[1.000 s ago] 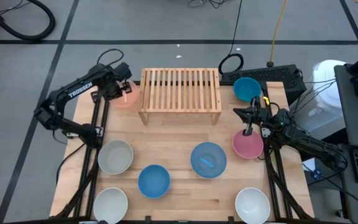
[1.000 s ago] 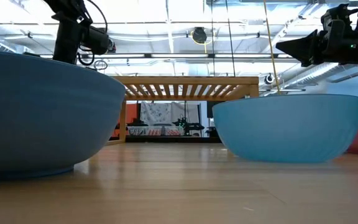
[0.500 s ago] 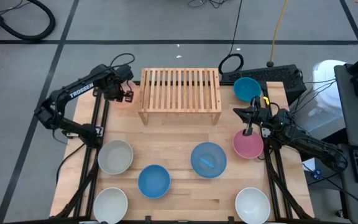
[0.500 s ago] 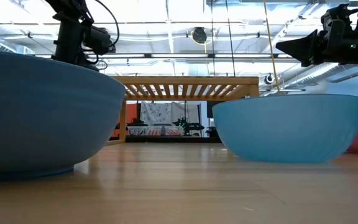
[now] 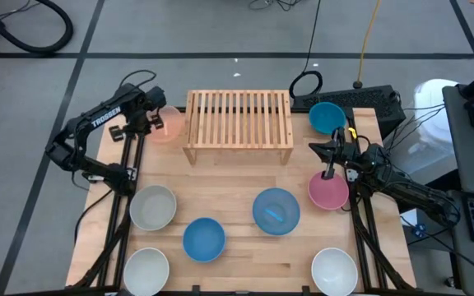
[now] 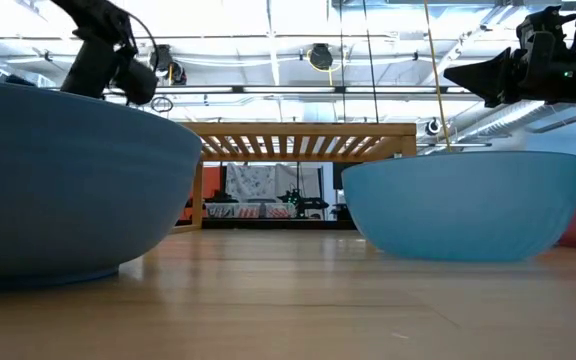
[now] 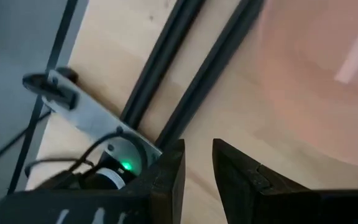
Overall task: Place and stack bowls onto a shelf
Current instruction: Put the orange bowl on the shelf
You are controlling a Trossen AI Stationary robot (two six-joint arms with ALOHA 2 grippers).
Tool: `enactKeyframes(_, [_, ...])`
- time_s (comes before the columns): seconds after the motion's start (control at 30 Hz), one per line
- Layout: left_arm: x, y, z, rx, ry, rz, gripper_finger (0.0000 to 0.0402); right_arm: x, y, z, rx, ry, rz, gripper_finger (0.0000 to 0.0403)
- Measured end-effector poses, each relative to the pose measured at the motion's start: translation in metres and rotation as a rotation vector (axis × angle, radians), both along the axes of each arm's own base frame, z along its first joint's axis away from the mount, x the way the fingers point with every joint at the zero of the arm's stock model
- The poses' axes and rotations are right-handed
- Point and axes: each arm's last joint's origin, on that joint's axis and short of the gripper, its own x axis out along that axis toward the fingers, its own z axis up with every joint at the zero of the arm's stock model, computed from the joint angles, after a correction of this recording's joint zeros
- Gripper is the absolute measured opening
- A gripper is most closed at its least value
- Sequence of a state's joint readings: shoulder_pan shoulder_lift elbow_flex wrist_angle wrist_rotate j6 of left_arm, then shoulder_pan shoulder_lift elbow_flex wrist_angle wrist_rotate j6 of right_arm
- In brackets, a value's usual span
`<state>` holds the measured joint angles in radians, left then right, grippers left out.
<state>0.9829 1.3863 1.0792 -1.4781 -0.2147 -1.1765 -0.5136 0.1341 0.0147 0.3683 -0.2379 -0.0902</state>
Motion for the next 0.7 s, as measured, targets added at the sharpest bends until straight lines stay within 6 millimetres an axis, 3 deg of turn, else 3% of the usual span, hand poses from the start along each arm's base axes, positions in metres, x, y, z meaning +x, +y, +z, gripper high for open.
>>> enactKeyframes(0.4, [0.003,0.007,-0.037,0.083,-0.108,-0.006,0.0088,0.000,0.000,0.000,0.000,0.000,0.001,0.0000])
enactKeyframes(0.7, [0.006,0.011,-0.041,0.125,-0.151,-0.023,0.0088,0.000,0.000,0.000,0.000,0.000,0.000,0.0000])
